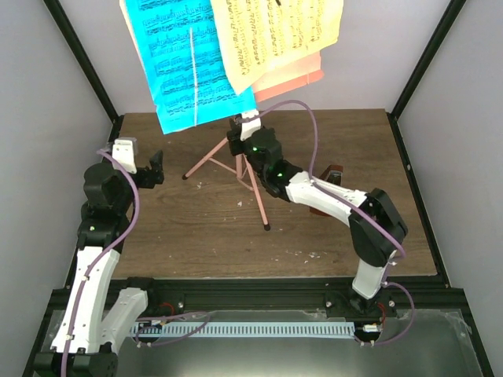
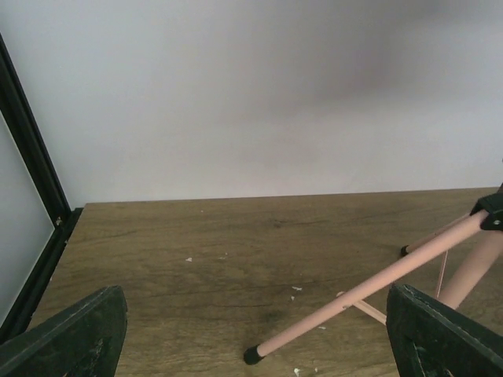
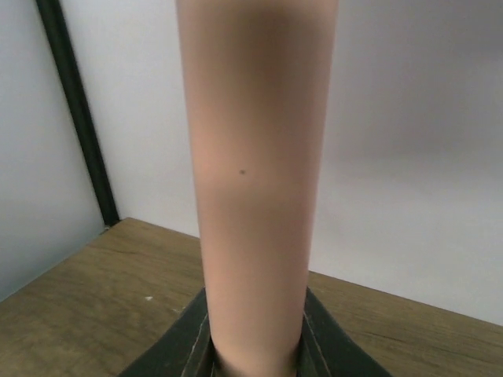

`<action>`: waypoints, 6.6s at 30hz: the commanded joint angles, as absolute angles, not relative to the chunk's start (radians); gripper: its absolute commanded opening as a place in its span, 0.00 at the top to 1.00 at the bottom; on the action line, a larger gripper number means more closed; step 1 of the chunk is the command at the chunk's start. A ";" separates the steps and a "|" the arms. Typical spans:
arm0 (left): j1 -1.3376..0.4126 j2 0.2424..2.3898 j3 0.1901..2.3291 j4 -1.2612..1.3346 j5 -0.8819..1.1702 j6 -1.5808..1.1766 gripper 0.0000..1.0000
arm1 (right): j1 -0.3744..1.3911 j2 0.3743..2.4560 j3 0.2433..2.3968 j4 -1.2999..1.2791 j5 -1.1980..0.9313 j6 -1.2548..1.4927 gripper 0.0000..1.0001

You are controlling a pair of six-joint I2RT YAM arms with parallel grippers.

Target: Pack up the instrument practice props

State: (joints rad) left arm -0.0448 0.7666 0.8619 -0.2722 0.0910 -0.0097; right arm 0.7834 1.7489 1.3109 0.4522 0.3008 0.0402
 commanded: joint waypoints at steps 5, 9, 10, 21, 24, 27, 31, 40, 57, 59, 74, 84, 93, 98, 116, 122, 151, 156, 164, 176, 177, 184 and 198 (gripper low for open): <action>-0.054 0.763 0.850 -0.261 0.077 0.006 0.09 | 0.833 1.851 1.552 0.288 0.674 0.127 0.99; -0.057 0.765 0.850 -0.261 0.075 0.007 0.09 | 0.856 1.895 1.608 0.240 0.706 0.143 0.99; -0.059 0.765 0.849 -0.260 0.073 0.007 0.09 | 0.856 1.897 1.611 0.230 0.691 0.155 0.99; -0.067 0.763 0.846 -0.260 0.065 0.011 0.09 | 0.855 1.765 1.518 0.235 0.502 0.146 0.19; -0.070 0.765 0.845 -0.260 0.065 0.010 0.09 | 0.855 1.701 1.446 0.236 0.444 0.135 0.07; -0.072 0.765 0.845 -0.261 0.064 0.011 0.09 | 0.847 1.631 1.333 0.257 0.355 0.139 0.02; -0.074 0.762 0.845 -0.262 0.063 0.011 0.09 | 0.817 1.531 1.152 0.339 0.220 0.155 0.00; -0.078 0.761 0.842 -0.263 0.062 0.011 0.09 | 0.576 1.401 0.848 0.701 -0.321 0.333 0.04; -0.086 0.759 0.839 -0.261 0.064 0.010 0.09 | 0.482 1.762 1.178 0.957 -0.724 0.360 0.22; -0.088 0.760 0.839 -0.261 0.066 0.010 0.09 | 0.481 1.796 1.208 0.959 -0.712 0.360 0.23; -0.107 0.758 0.842 -0.263 0.068 0.012 0.09 | 0.482 2.046 1.520 0.893 -0.815 0.353 0.48; -0.111 0.753 0.839 -0.264 0.054 0.011 0.09 | 0.483 1.994 1.466 0.917 -0.808 0.318 0.96; -0.115 0.747 0.839 -0.260 0.072 0.015 0.09 | 0.522 1.762 1.157 0.935 -0.389 0.118 0.99; -0.118 0.743 0.839 -0.260 0.066 0.012 0.09 | 0.547 1.659 1.073 0.896 -0.143 0.055 0.99; -0.123 0.734 0.834 -0.259 0.049 0.006 0.09 | 0.747 1.756 1.202 0.729 0.322 0.146 0.99; -0.123 0.736 0.834 -0.257 0.046 0.008 0.09 | 0.749 1.738 1.182 0.717 0.270 0.154 0.61; -0.123 0.726 0.798 -0.230 -0.014 0.007 0.09 | 0.311 0.951 0.705 0.157 -0.217 0.260 0.00; -0.123 0.736 0.796 -0.230 -0.006 0.004 0.09 | 0.022 0.969 0.871 -0.031 -0.342 0.413 0.00; -0.123 0.733 0.798 -0.230 -0.003 0.002 0.09 | -0.284 0.854 0.987 0.036 -0.627 0.643 0.00; -0.122 0.727 0.802 -0.232 0.016 -0.007 0.09 | -0.281 0.905 1.112 0.513 -1.136 1.037 0.03; -0.122 0.728 0.804 -0.231 0.020 -0.009 0.10 | -0.272 0.916 1.132 0.493 -1.150 1.024 0.03; -0.122 0.726 0.805 -0.232 0.033 -0.015 0.10 | -0.164 1.021 1.318 0.222 -1.118 0.810 0.07; -0.123 0.724 0.805 -0.232 0.037 -0.016 0.10 | -0.044 1.120 1.418 0.127 -1.050 0.684 0.33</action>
